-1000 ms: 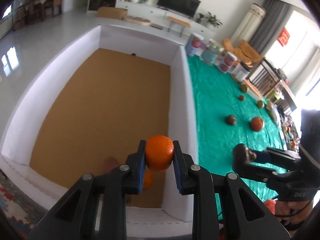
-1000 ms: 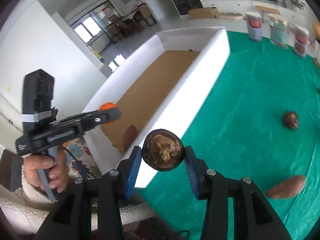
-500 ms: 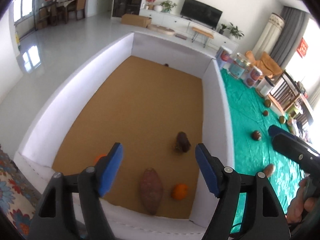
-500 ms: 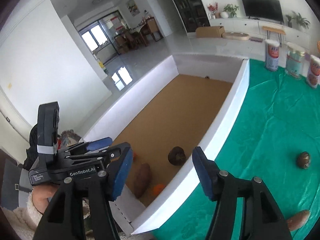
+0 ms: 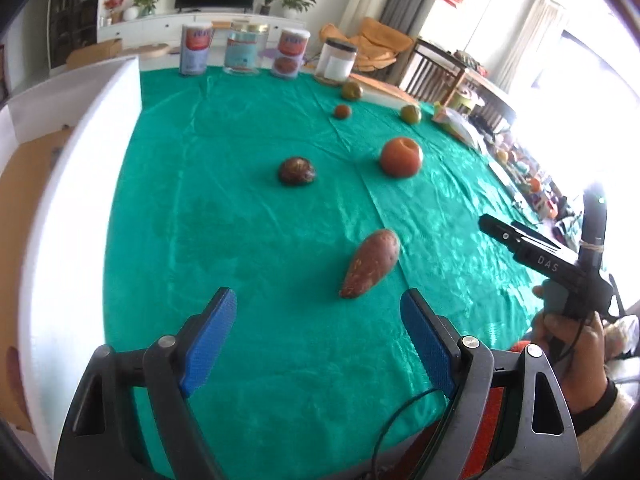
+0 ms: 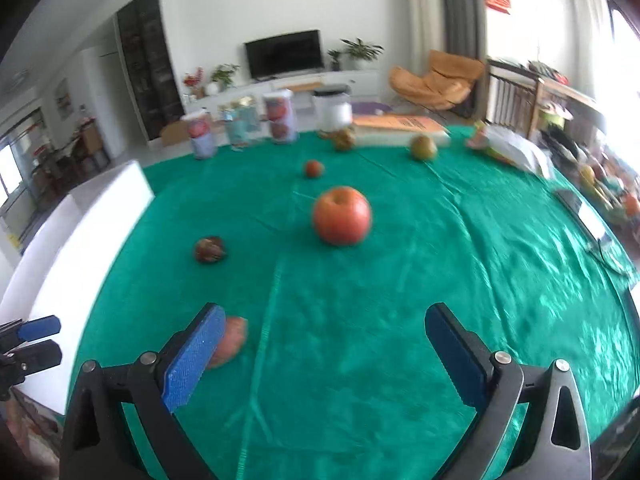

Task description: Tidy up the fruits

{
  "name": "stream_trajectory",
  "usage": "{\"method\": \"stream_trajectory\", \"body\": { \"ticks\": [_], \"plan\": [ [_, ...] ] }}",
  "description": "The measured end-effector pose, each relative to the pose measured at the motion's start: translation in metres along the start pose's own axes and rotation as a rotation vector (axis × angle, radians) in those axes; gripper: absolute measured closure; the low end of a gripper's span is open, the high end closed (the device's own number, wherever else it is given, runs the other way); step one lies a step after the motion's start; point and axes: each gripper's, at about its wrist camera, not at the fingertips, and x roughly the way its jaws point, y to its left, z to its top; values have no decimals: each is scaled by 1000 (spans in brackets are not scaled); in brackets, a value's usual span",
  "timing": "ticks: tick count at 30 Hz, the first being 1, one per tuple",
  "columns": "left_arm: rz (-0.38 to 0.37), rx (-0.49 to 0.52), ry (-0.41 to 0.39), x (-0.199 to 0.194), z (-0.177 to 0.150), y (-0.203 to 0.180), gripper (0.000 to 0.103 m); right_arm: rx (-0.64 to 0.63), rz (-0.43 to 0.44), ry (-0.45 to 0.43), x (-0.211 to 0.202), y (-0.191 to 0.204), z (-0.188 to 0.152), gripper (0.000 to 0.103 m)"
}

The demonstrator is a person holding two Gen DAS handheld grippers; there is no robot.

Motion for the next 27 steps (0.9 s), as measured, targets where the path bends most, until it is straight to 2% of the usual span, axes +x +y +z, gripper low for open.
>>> {"method": "stream_trajectory", "body": {
  "ticks": [3,6,11,14,20,27],
  "plan": [
    [90,14,4,30,-2,1,17,86,-64,27,12,-38,-7,3],
    [164,0,-17,49,5,14,17,143,-74,40,25,-55,-5,3],
    [248,7,-58,74,16,28,17,51,-155,13,72,-48,6,3],
    [260,-5,-39,87,18,36,17,24,-140,51,86,-46,5,3],
    [318,20,-46,97,16,36,15,27,-145,56,88,-48,3,3],
    [310,31,-33,98,17,35,8,53,-125,90,95,-53,3,3]
  ]
}}
